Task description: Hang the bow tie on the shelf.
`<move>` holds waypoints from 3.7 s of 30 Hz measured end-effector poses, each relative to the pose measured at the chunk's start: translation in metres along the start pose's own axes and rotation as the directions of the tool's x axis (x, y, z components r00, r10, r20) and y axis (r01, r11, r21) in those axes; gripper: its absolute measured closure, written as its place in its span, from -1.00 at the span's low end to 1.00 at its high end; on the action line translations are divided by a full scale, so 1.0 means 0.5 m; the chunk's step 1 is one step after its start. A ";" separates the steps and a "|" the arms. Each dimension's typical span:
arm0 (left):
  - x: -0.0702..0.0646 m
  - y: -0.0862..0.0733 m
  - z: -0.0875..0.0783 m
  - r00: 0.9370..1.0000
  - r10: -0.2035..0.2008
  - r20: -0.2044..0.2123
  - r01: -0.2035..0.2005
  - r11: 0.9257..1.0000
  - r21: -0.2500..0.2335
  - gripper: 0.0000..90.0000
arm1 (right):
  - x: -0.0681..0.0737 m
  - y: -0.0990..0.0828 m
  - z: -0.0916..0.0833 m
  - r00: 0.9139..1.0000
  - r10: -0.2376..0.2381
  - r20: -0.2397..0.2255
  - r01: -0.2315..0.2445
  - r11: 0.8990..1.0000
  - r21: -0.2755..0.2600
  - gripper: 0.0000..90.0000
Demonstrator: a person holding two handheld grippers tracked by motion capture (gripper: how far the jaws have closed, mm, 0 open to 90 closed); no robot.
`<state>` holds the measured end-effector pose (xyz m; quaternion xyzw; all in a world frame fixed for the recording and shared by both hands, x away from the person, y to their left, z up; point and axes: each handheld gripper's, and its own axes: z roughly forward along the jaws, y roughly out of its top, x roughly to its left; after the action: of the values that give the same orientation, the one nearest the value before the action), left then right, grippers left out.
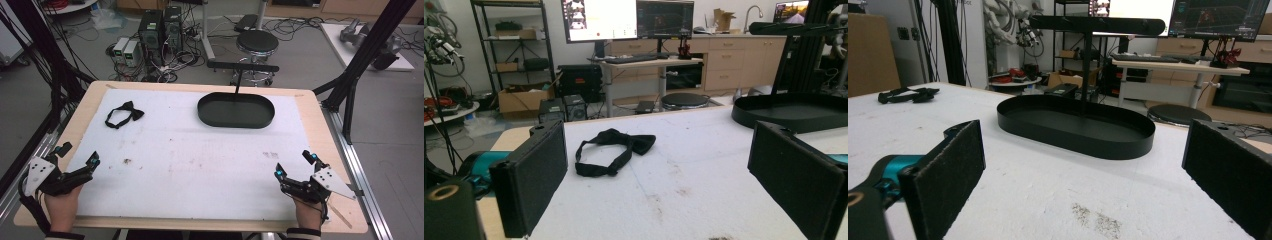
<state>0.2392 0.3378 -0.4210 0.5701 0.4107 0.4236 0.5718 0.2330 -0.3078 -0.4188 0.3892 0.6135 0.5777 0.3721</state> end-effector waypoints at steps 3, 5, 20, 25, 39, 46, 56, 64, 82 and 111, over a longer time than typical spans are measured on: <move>0.001 0.000 0.000 1.000 0.000 0.001 0.000 1.000 0.002 -0.79 | 0.000 0.000 0.000 1.000 -0.010 0.000 0.010 1.000 -0.001 -0.94; 0.001 0.001 0.000 1.000 0.002 0.003 -0.002 1.000 0.002 -0.79 | 0.000 0.001 0.000 1.000 -0.010 0.001 0.010 1.000 -0.001 -0.94; 0.015 0.020 0.018 0.999 0.029 0.033 -0.032 0.996 0.078 -0.79 | 0.003 0.002 0.001 1.000 -0.012 -0.006 0.012 1.000 0.007 -0.94; 0.027 0.025 0.037 0.998 0.043 0.054 -0.050 0.992 0.119 -0.78 | 0.006 0.002 0.005 1.000 -0.020 -0.011 0.020 1.000 0.009 -0.94; 0.038 0.063 0.153 0.980 0.090 0.177 -0.134 0.957 0.256 -0.62 | 0.009 0.001 0.008 0.999 -0.027 -0.020 0.027 0.999 0.018 -0.94; 0.047 0.081 0.201 0.973 0.107 0.205 -0.166 0.940 0.297 -0.41 | 0.008 -0.002 0.010 1.000 -0.023 -0.021 0.023 0.999 0.024 -0.94; 0.069 0.082 0.282 0.970 0.073 0.233 -0.165 0.899 0.407 -0.26 | 0.009 -0.005 0.014 0.999 -0.028 -0.024 0.029 0.999 0.033 -0.94; 0.083 0.057 0.350 0.975 0.036 0.221 -0.144 0.855 0.498 -0.24 | 0.014 -0.006 0.018 0.999 -0.027 -0.036 0.029 0.999 0.045 -0.94; 0.099 -0.029 0.415 0.985 -0.023 0.170 -0.083 0.803 0.590 0.00 | 0.017 -0.008 0.022 0.998 -0.025 -0.050 0.027 0.998 0.054 -0.94; 0.070 -0.019 0.411 0.974 0.045 0.220 -0.163 0.817 0.553 0.95 | 0.017 -0.013 0.023 0.999 -0.018 -0.049 0.021 0.998 0.064 -0.94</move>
<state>0.4454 0.3086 -0.4276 0.7748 0.4274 0.2546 0.3900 0.2398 -0.2954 -0.4260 0.3811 0.6444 0.5630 0.3500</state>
